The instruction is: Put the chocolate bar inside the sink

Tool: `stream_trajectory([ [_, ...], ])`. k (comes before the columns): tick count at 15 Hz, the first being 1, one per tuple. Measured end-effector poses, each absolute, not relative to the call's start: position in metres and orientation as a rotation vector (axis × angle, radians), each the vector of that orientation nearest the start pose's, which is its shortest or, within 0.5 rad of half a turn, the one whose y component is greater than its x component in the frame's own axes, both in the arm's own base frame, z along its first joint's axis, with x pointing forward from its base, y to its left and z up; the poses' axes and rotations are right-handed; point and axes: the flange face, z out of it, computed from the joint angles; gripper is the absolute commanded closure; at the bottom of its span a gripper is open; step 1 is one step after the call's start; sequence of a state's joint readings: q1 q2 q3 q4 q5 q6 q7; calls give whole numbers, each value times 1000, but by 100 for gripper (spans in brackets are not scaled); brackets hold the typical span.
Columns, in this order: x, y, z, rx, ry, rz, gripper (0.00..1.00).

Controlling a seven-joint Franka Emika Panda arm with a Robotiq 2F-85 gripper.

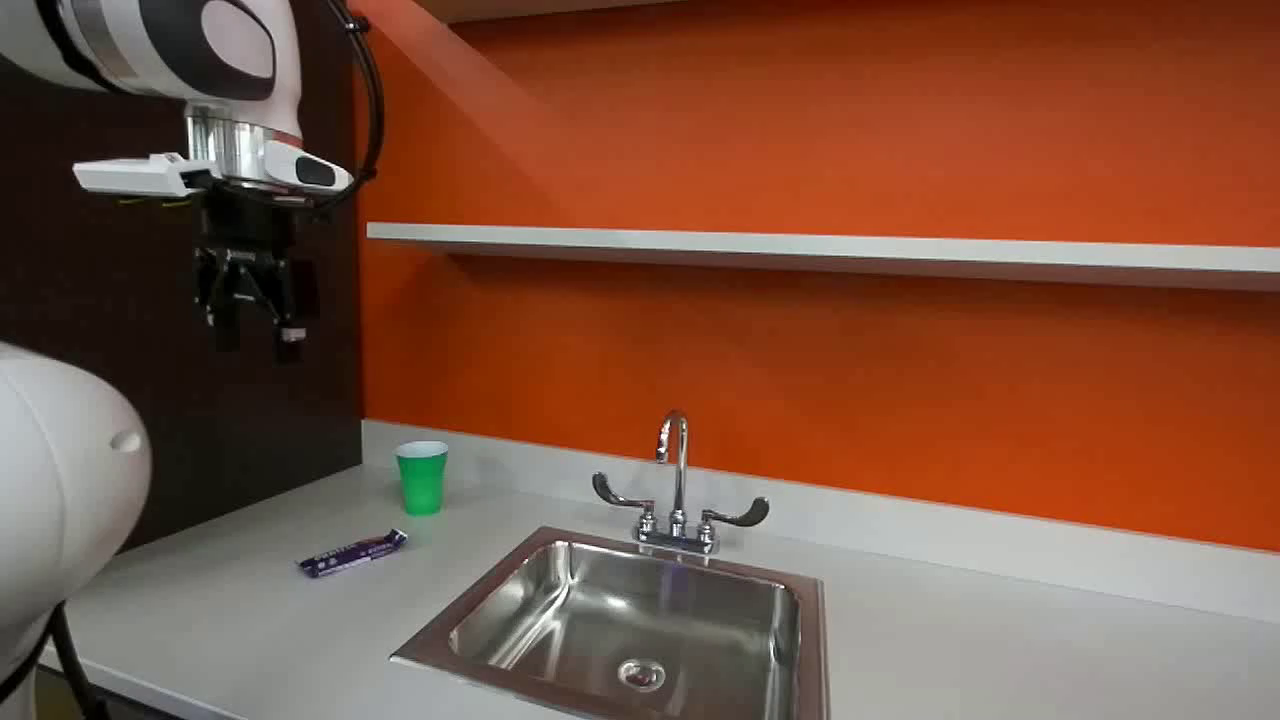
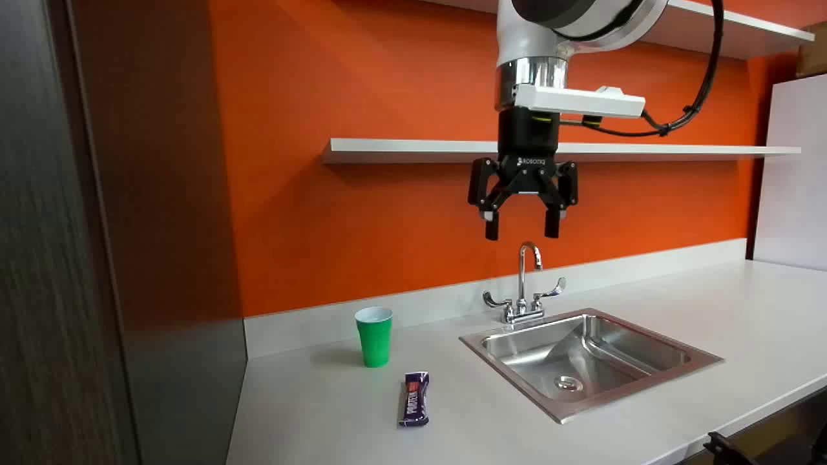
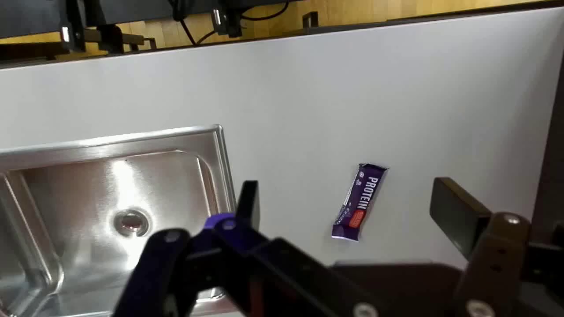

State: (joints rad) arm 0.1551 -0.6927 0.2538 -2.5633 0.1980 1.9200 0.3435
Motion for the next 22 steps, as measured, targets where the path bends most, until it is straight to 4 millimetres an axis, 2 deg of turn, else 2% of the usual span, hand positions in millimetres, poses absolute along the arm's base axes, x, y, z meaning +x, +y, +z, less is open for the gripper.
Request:
stream_trajectory([
  [7,315,157,482,-3104,81,-37,0],
  [10,324,164,474,-3108,64,-35,0],
  [16,366,201,437,-3131,-12,-28,0],
  [22,413,232,396,-3166,-10,14,0],
])
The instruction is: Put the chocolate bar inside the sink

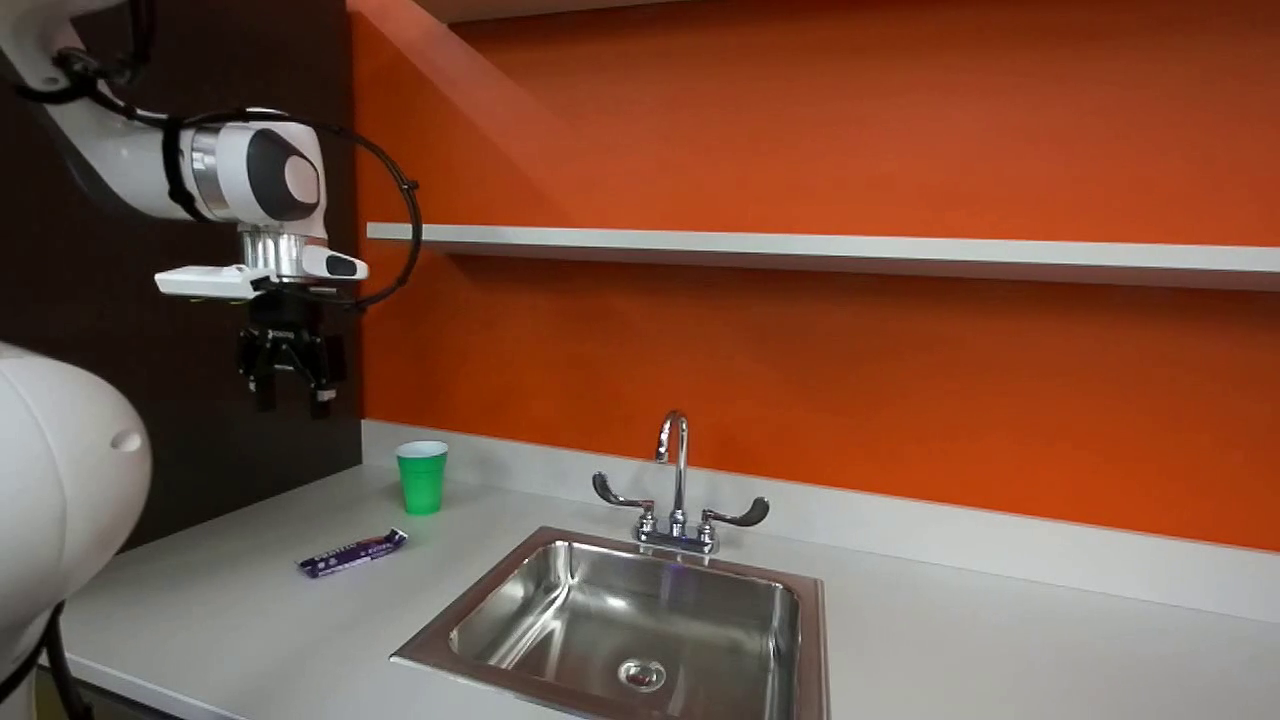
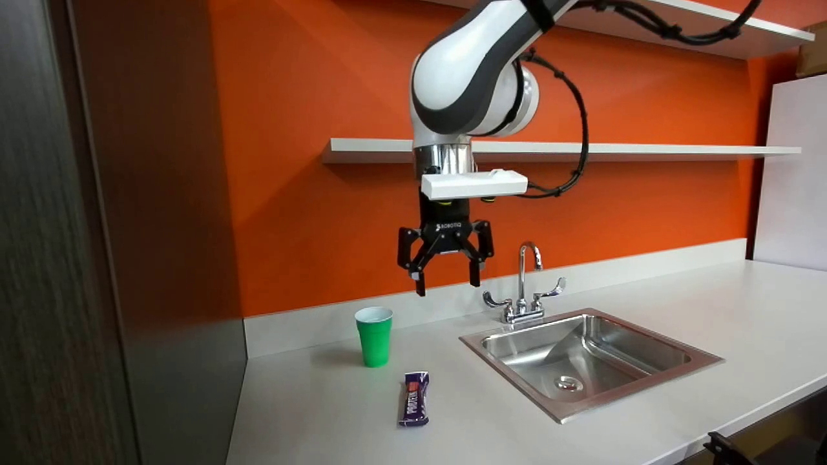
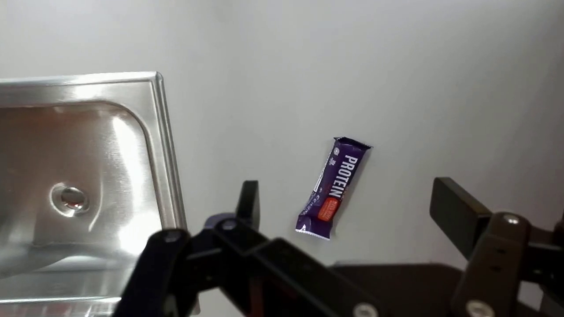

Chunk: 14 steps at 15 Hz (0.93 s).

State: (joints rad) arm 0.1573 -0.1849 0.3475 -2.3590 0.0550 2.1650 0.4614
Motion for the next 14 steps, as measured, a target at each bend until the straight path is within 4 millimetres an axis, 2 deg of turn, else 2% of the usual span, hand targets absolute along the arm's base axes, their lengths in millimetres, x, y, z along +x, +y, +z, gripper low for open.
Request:
stream_trajectory([
  [6,448,258,347,-3172,57,111,0],
  [14,474,290,286,-3131,132,171,0],
])
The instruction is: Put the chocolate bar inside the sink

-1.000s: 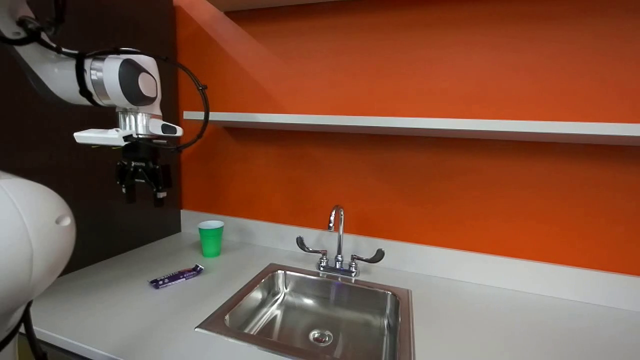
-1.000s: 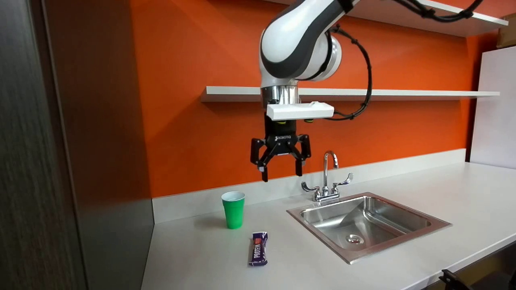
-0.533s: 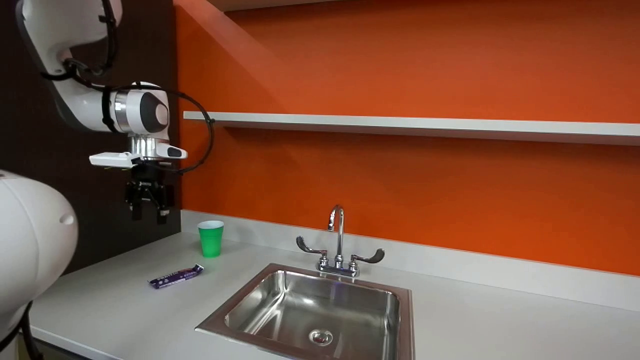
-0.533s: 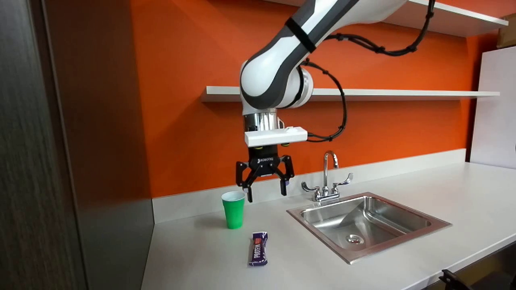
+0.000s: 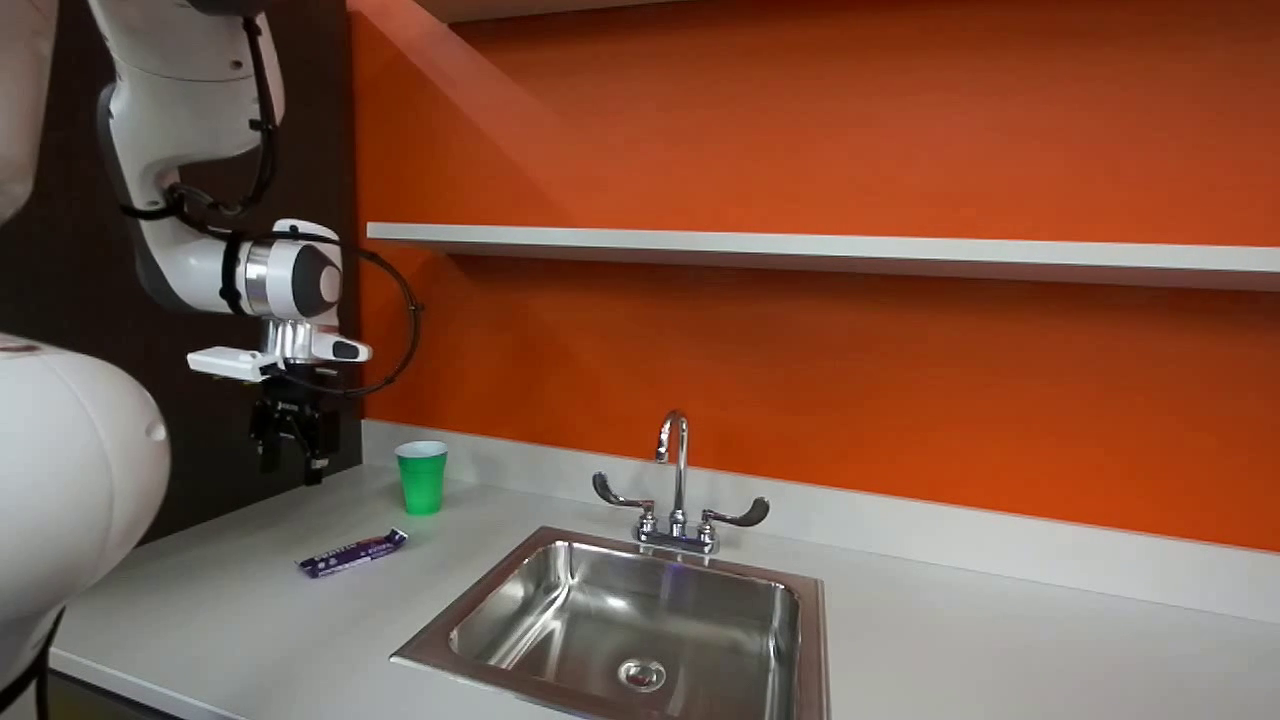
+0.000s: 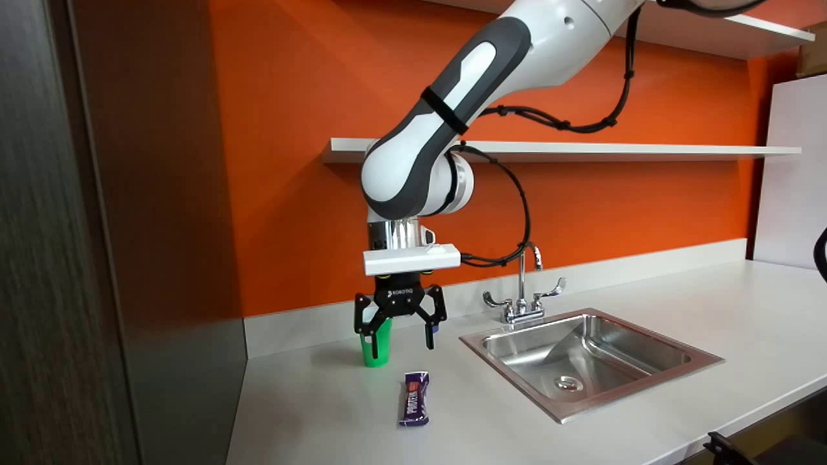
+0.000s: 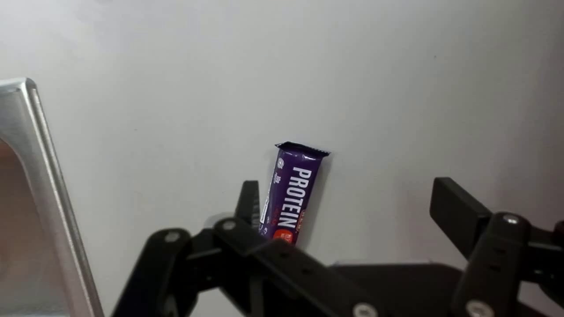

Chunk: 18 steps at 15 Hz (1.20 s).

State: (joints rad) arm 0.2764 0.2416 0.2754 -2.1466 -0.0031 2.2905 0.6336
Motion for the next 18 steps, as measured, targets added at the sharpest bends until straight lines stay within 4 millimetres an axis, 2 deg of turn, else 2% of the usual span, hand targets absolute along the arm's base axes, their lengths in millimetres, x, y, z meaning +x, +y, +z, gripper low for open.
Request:
stream_trajectory([
  [6,493,292,255,-3114,234,153,0],
  [12,509,281,231,-3109,364,140,0],
  [18,517,271,210,-3116,450,159,0],
])
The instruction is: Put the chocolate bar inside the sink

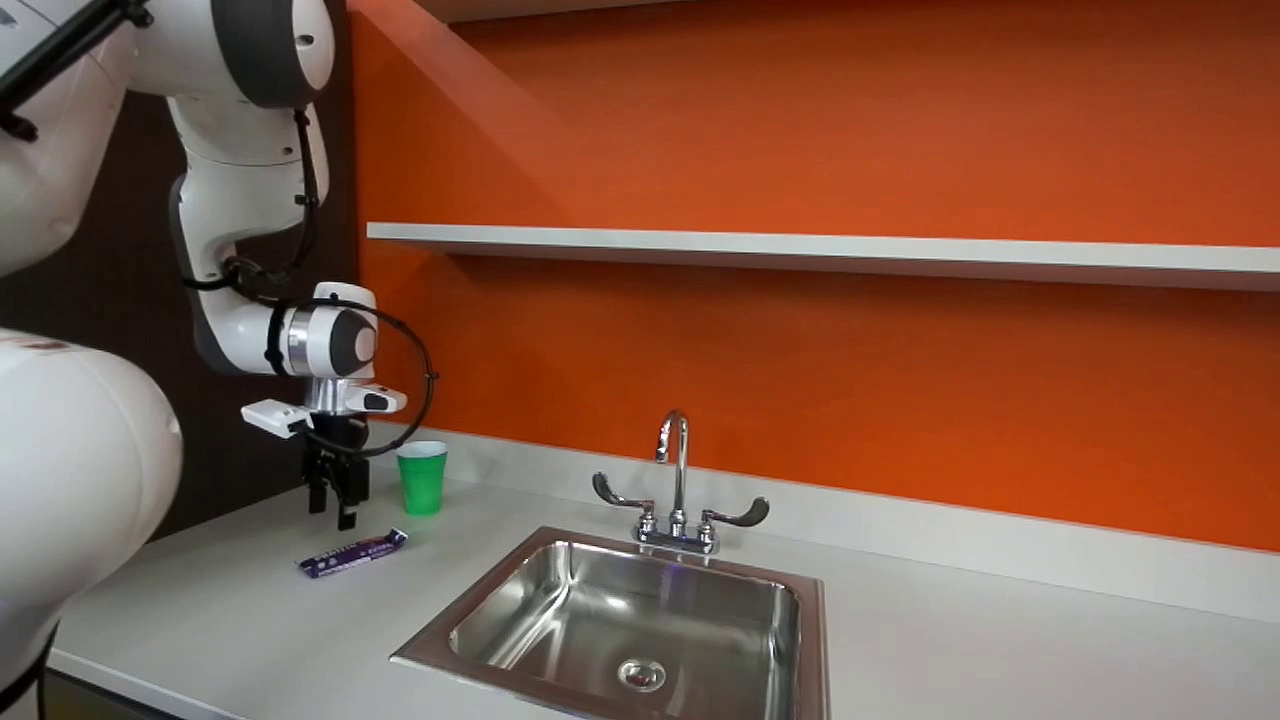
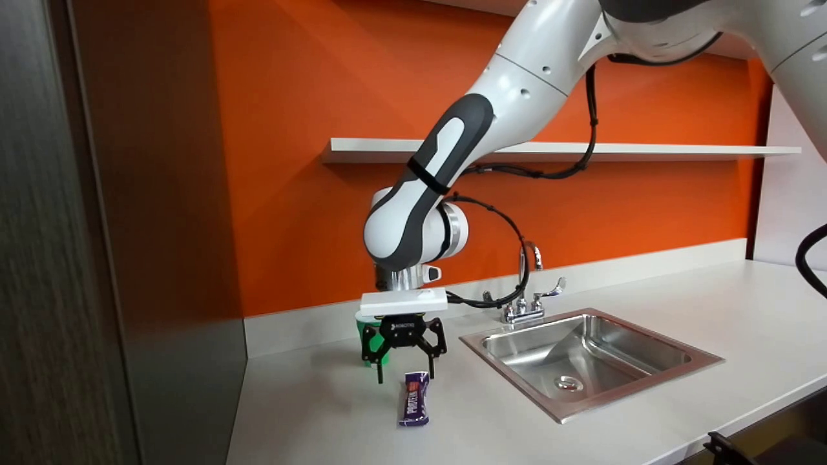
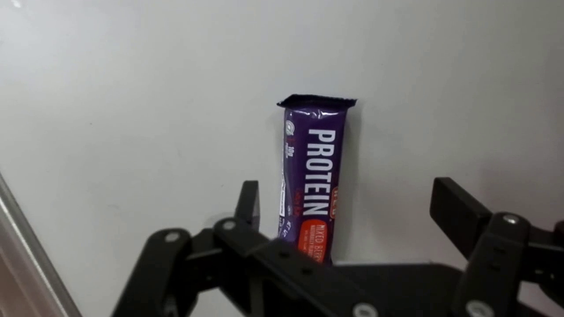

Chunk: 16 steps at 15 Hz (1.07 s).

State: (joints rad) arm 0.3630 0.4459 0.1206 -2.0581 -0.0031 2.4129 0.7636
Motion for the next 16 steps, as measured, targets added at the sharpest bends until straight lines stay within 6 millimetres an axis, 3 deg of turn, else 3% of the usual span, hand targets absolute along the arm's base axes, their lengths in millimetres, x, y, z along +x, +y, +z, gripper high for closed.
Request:
stream_trajectory([
  [16,526,255,175,-3124,562,193,0],
])
